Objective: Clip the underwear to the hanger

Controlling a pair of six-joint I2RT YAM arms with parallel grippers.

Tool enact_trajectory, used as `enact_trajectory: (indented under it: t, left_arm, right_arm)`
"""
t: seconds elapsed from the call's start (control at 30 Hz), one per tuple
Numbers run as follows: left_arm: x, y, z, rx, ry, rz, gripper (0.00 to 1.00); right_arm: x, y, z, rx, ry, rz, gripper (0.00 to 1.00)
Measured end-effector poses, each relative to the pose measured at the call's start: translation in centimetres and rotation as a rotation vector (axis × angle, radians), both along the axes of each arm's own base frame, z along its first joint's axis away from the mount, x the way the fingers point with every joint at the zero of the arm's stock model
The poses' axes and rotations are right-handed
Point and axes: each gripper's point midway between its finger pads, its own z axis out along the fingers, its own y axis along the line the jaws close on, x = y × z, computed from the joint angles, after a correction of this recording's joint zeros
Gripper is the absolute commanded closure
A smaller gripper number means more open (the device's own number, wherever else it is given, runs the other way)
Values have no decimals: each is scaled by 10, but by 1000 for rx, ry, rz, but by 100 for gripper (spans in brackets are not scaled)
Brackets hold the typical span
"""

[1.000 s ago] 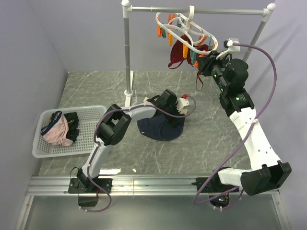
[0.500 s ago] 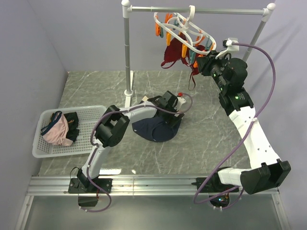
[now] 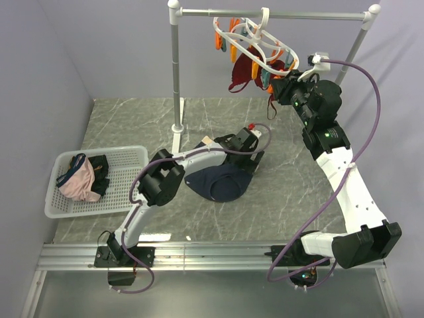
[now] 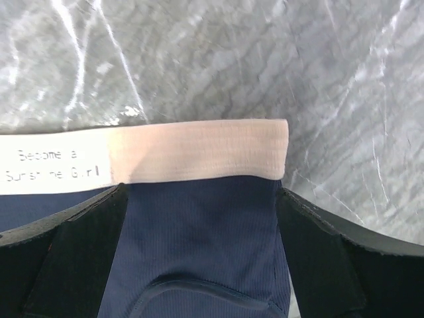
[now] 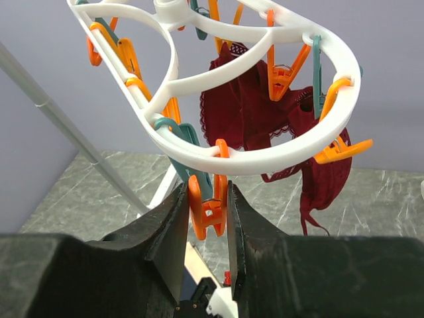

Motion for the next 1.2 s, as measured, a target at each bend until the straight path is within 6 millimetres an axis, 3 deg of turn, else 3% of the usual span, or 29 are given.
enact_trajectory:
  t: [0.1, 0.23, 0.4, 0.6, 0.8, 0.87, 0.9, 1.0, 1.03, 1.2]
  left_arm:
    - [3, -1, 1, 6, -13, 8, 1]
    - [-5, -6, -12, 32, -5, -14, 1]
    - [-14, -13, -14, 38, -12, -30, 1]
    - [-11, -12, -17, 48, -20, -19, 2]
    - [4, -10, -21, 81, -64, 13, 31]
    - [10, -9, -22, 78, -73, 24, 46]
    - [13, -9, -22, 75, -77, 29, 59]
    - [21, -6, -22, 70, -89, 39, 79]
    - [23, -5, -22, 69, -92, 41, 95]
    - [29, -2, -20, 51, -119, 35, 100]
  right_arm:
    - [0, 0, 0, 0, 0, 0, 100]
    - [0, 1, 0, 1, -1, 2, 100]
    - [0, 0, 0, 1, -1, 1, 100]
    - [0, 0, 0, 0, -2, -1, 100]
    - [0, 0, 1, -2, -3, -2, 100]
    - [0, 0, 1, -2, -3, -2, 100]
    - [0, 0, 1, -2, -3, -2, 100]
    - [0, 0, 1, -2, -3, -2, 100]
    - [0, 0, 1, -2, -3, -2, 100]
    - [0, 0, 1, -2, -3, -2, 100]
